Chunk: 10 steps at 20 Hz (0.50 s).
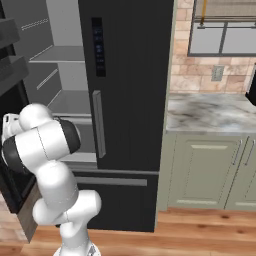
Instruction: Place one of the steaks on the plate and the other in the bowl. Then place the bowl in the fridge.
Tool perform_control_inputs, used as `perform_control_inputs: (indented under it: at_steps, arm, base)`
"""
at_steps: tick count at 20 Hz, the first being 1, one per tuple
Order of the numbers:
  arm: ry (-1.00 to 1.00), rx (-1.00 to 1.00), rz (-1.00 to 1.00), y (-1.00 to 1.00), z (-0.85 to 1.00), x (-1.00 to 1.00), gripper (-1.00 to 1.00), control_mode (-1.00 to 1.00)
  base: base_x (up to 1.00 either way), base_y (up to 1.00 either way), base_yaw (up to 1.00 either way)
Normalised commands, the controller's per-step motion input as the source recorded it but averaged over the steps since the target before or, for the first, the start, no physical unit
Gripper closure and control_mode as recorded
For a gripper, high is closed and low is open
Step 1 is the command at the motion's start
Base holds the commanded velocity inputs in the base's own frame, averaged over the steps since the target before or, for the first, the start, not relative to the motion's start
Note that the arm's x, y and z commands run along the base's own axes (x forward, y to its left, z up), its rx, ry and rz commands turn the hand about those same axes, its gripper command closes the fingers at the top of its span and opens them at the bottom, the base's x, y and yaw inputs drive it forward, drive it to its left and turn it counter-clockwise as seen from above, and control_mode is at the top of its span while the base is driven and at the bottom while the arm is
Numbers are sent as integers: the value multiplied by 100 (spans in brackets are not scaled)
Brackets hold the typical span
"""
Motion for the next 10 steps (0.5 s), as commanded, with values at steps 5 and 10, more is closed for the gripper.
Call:
perform_control_inputs:
  at_steps: [5, 10]
  arm:
    - [39, 10, 68, 23, 31, 53, 100, -100]
    - [26, 9, 52, -14, 40, 27, 100, -100]
  base:
    - [0, 0, 0]
    - [0, 0, 0]
